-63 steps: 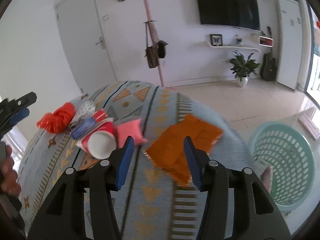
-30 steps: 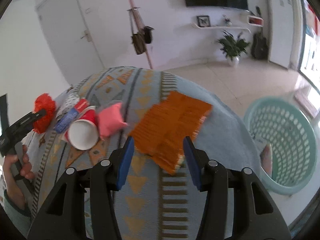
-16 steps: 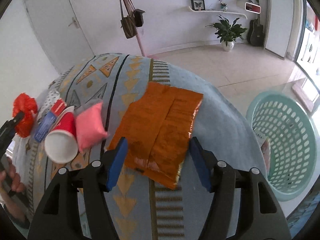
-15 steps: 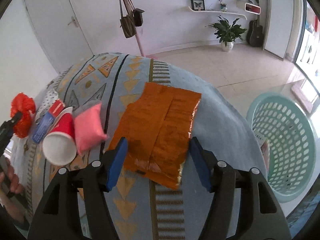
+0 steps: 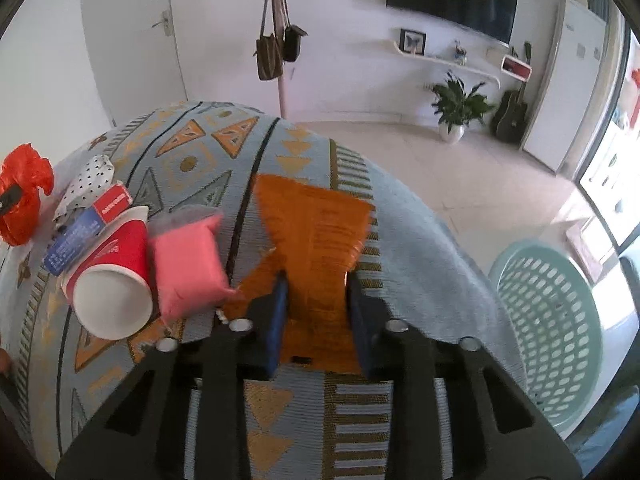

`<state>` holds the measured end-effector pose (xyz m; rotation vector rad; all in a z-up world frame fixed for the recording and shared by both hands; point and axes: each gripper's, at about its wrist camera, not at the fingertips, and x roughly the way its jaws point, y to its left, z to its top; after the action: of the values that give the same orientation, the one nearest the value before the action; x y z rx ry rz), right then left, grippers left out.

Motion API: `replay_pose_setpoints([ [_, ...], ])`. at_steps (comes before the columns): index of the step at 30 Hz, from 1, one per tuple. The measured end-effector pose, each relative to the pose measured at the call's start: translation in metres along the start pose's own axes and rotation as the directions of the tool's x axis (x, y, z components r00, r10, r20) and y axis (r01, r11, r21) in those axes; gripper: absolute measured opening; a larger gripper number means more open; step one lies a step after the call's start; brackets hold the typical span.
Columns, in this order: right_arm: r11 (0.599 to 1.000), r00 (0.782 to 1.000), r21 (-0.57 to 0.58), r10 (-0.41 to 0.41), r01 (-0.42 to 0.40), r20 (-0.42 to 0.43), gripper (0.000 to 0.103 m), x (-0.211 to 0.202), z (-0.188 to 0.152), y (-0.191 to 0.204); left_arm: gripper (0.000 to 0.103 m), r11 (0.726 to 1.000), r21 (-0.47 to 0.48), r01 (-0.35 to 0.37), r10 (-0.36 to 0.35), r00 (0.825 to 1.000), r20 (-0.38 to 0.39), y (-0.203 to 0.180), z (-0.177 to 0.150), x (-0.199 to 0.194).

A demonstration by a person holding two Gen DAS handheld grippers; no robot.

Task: Collect trash
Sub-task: 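Lift both bags over the basket and open both tools to drop them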

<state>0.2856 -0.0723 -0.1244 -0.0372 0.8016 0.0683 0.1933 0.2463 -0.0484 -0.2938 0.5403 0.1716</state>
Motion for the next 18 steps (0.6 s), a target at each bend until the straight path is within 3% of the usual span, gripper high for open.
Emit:
replay_pose_setpoints([
  [3,1.0,0.999,0.004,0.001,-0.001,0.051,0.022,-0.013,-0.002,0.0,0.038,1.0,0.022,0.0,0.0,0.999,0.042,-0.007,0.003,-0.009],
  [9,0.999,0.988,0.02,-0.028,0.025,0.149,0.021,-0.059,0.004,-0.014,0.036,0.993,0.044,0.108,-0.113,0.987,0.115,-0.034,0.016,-0.049],
  [14,0.995,0.967,0.08,-0.069,0.051,0.244,0.021,-0.108,0.01,-0.047,0.036,0.968,0.136,0.21,-0.232,0.958,0.166,-0.09,0.024,-0.096],
  [18,0.987,0.952,0.143,-0.114,0.075,0.285,0.021,-0.135,0.009,-0.081,0.036,0.922,0.171,0.347,-0.37,0.919,0.134,-0.142,0.029,-0.116],
])
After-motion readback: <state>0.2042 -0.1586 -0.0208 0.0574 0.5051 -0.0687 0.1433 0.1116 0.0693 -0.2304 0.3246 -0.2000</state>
